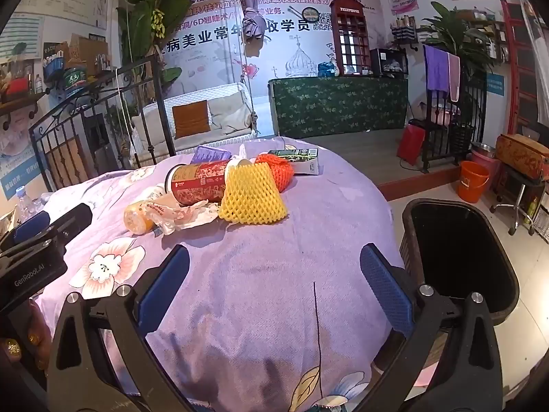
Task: Collect trash
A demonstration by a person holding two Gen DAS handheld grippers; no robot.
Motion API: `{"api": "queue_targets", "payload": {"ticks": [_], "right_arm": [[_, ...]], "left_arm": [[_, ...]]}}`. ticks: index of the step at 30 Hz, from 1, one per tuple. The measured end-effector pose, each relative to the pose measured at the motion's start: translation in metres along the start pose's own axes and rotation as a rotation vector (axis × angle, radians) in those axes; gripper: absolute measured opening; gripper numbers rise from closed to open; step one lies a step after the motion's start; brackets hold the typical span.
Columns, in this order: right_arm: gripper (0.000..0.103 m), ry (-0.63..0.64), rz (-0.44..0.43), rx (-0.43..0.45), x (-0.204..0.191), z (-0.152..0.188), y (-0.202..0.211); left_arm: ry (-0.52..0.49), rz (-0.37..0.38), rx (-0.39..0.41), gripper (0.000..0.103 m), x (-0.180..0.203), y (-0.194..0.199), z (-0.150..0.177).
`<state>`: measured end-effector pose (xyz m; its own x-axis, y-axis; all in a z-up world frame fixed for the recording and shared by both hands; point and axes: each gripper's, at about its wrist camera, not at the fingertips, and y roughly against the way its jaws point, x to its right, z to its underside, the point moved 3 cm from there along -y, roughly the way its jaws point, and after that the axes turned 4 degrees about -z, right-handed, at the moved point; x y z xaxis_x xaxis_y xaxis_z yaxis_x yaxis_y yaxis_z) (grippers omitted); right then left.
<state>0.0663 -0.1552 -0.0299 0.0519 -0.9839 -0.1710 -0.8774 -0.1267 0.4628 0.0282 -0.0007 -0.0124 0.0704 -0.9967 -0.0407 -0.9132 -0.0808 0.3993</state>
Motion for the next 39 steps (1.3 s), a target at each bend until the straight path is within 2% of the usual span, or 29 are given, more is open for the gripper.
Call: {"api": "queue_targets", "payload": {"ticks": [39], "right_arm": [[0.098, -0.002, 0.0, -0.042, -0.001, 0.008, -0.016]], "left_arm": [[0.014, 0.034, -0.045, 0.097, 0.0, -0.009, 0.006]]}}
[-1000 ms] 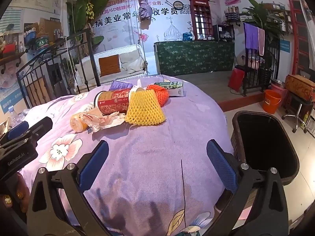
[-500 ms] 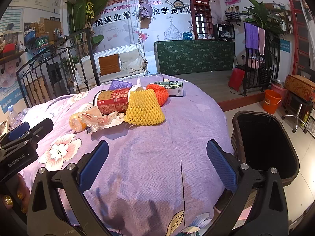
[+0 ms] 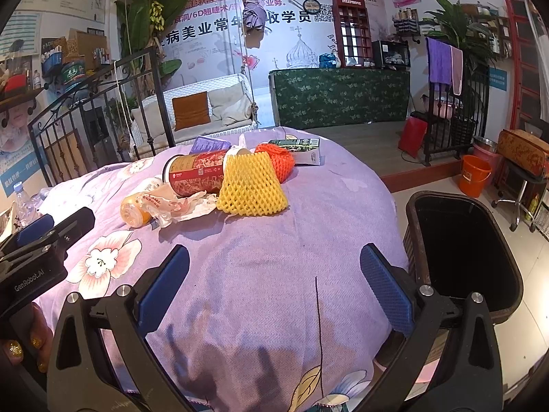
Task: Collect trash
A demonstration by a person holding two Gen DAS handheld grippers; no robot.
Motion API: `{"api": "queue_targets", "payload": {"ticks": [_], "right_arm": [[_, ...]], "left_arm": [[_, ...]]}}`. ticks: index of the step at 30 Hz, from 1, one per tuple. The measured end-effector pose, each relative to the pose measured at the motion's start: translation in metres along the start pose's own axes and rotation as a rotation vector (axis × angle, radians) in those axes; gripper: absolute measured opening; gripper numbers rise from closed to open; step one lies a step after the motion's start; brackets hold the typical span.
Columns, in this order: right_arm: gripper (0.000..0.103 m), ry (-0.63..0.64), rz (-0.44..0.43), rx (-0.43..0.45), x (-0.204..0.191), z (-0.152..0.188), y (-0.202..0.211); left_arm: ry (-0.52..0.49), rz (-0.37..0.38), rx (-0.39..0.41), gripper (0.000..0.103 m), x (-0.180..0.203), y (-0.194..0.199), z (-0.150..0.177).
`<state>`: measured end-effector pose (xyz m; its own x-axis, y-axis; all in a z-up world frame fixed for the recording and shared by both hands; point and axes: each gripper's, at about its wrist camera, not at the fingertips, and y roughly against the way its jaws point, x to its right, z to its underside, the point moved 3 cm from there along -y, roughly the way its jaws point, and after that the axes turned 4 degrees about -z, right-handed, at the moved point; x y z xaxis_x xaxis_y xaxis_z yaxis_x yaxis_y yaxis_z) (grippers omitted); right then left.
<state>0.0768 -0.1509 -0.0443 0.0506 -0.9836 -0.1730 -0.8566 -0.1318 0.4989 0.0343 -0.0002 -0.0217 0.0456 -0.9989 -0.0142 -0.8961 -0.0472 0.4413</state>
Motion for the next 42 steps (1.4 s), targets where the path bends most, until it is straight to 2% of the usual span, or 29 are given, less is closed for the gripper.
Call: {"api": "queue_targets", "payload": {"ticks": [42], "right_arm": [[0.098, -0.005, -0.004, -0.023, 0.0007, 0.0053, -0.0081]], "left_arm": [[0.012, 0.009, -0.028, 0.097, 0.0011, -0.0059, 0.0102]]}}
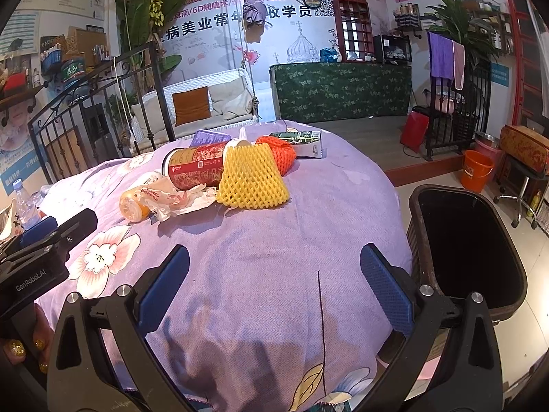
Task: Collect trash
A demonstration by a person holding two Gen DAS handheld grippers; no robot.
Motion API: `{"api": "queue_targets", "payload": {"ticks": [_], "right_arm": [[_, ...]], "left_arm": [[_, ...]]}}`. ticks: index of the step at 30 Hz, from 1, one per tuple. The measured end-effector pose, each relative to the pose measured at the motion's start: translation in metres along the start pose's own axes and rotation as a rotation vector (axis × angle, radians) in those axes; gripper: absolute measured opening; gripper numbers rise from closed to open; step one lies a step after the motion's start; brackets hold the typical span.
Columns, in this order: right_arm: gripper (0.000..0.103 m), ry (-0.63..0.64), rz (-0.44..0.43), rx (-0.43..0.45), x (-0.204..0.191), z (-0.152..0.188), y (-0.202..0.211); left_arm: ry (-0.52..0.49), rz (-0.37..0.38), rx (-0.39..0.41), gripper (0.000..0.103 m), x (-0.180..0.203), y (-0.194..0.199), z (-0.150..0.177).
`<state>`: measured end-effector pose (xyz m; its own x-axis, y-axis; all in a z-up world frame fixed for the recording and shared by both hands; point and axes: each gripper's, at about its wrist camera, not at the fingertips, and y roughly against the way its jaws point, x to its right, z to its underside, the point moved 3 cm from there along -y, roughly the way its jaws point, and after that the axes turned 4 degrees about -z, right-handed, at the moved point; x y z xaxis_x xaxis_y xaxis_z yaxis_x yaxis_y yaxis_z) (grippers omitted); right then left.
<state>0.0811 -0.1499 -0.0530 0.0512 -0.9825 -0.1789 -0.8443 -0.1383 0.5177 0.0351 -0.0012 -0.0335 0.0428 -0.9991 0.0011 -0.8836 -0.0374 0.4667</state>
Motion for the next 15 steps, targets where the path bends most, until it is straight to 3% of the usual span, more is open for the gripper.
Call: {"api": "queue_targets", "payload": {"ticks": [15], "right_arm": [[0.098, 0.01, -0.001, -0.038, -0.0008, 0.0024, -0.0101]], "left_arm": [[0.008, 0.044, -0.058, 0.097, -0.0007, -0.0097, 0.003]]}}
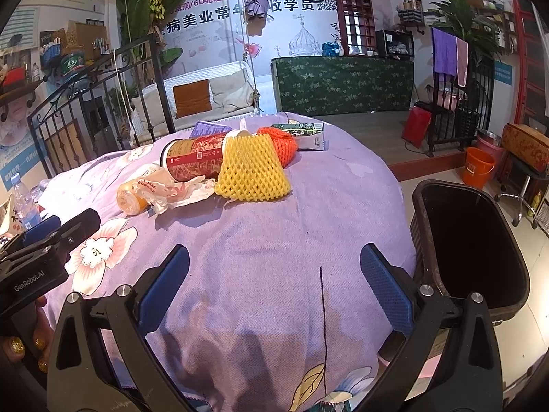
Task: Collect trash
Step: 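Grasp the yellow foam net with the right tool while the left tool grasps the juice bottle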
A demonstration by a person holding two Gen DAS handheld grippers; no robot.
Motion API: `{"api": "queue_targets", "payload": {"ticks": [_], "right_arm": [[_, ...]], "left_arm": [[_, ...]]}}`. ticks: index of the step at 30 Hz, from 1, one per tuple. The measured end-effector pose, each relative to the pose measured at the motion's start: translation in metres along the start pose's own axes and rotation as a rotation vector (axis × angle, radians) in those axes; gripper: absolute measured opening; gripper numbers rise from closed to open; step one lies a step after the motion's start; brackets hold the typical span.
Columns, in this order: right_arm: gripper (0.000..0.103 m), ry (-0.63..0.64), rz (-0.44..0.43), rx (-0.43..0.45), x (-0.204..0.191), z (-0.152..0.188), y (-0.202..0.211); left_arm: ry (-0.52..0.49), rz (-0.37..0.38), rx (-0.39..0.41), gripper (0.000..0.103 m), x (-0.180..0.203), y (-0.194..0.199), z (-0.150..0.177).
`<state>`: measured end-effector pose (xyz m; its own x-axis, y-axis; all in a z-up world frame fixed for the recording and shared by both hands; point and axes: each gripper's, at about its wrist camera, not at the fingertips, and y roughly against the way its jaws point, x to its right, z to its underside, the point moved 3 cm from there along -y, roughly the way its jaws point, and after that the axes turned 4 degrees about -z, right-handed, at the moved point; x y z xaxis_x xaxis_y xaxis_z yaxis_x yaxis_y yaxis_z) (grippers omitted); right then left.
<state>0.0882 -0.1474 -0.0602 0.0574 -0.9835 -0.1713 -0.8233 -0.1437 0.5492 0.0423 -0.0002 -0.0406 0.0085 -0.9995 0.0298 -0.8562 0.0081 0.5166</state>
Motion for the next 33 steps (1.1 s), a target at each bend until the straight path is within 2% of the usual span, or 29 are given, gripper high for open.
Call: {"api": "queue_targets", "payload": {"ticks": [6, 12, 16, 19, 22, 28, 30, 32, 33], "right_arm": [[0.098, 0.027, -0.023, -0.047, -0.003, -0.003, -0.017], [0.098, 0.098, -0.116, -0.188, -0.021, -0.004, -0.062], [0.098, 0.157, -0.119, -0.208, -0.028, -0.015, -0.083], [0.098, 0.169, -0.135, -0.209, -0.028, -0.031, -0.097], [0.098, 0.197, -0.113, -0.203, -0.025, -0.049, -0.111], [0.097, 0.142, -0.126, -0.223, -0.01, -0.085, -0.149], [0.09, 0.121, -0.147, -0.257, -0.006, -0.091, -0.164], [0.076, 0.096, -0.166, -0.294, -0.002, -0.091, -0.178], [0.074, 0.086, -0.183, -0.31, -0.001, -0.09, -0.183]], "left_arm": [[0.003, 0.025, -0.065, 0.097, -0.007, -0.015, 0.006], [0.008, 0.04, -0.143, 0.097, -0.023, -0.034, 0.018], [0.011, 0.049, -0.178, 0.097, -0.039, -0.044, 0.017], [0.035, 0.071, -0.208, 0.097, -0.052, -0.054, 0.01], [0.04, 0.066, -0.214, 0.097, -0.063, -0.067, -0.003], [0.078, 0.1, -0.286, 0.091, -0.081, -0.104, -0.036], [0.1, 0.106, -0.309, 0.088, -0.088, -0.116, -0.044], [0.111, 0.091, -0.325, 0.086, -0.095, -0.128, -0.051], [0.118, 0.086, -0.336, 0.086, -0.099, -0.134, -0.054]]}}
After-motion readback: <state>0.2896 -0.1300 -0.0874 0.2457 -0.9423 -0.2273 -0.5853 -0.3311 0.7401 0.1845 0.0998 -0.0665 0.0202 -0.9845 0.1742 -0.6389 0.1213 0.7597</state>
